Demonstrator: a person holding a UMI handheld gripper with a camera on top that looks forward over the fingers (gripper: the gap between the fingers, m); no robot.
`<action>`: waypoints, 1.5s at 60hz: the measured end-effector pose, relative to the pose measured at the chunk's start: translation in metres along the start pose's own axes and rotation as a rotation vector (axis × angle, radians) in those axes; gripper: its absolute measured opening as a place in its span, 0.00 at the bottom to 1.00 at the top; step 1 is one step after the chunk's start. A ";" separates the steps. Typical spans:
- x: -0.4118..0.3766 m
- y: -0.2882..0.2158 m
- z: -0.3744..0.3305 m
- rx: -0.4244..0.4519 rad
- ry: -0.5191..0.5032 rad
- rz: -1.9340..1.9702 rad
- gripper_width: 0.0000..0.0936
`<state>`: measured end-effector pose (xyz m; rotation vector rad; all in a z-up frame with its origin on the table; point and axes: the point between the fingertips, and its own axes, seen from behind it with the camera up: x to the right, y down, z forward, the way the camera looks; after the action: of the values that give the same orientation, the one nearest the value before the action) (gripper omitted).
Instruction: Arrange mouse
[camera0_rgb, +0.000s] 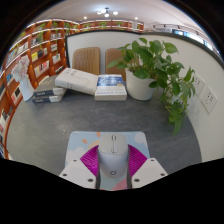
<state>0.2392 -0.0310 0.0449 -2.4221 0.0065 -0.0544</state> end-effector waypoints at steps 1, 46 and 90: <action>-0.004 0.005 0.003 -0.012 -0.005 -0.002 0.38; -0.018 0.009 -0.010 -0.127 0.007 -0.113 0.83; -0.159 -0.091 -0.169 0.186 -0.077 0.022 0.83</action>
<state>0.0725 -0.0701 0.2258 -2.2367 -0.0074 0.0468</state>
